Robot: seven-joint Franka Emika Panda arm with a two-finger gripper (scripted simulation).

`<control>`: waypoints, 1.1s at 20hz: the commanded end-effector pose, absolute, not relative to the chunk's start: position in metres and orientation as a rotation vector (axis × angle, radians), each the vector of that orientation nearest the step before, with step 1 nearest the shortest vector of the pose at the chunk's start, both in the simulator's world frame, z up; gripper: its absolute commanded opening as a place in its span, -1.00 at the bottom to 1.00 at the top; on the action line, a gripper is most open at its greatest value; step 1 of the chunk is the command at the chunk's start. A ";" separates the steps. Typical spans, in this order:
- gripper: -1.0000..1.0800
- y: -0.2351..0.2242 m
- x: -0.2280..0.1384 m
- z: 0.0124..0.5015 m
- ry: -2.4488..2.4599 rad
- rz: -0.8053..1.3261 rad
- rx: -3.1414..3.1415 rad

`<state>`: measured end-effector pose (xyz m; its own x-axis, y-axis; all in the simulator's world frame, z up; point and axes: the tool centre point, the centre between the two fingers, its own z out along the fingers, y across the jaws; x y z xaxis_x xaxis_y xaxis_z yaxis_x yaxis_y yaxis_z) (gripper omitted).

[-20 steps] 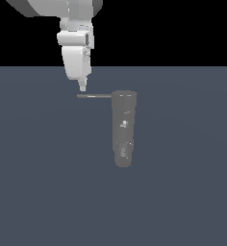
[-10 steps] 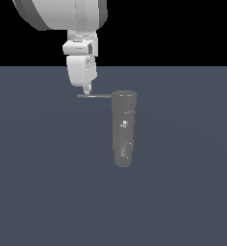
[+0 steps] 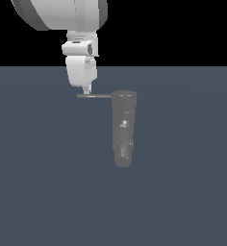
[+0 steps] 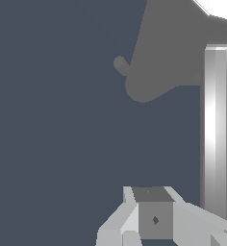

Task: Turn on the faucet by rotating a designated handle.

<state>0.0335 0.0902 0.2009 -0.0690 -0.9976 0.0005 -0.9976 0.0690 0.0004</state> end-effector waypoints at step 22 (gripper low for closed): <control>-1.00 0.093 -0.037 0.201 -2.297 0.001 2.143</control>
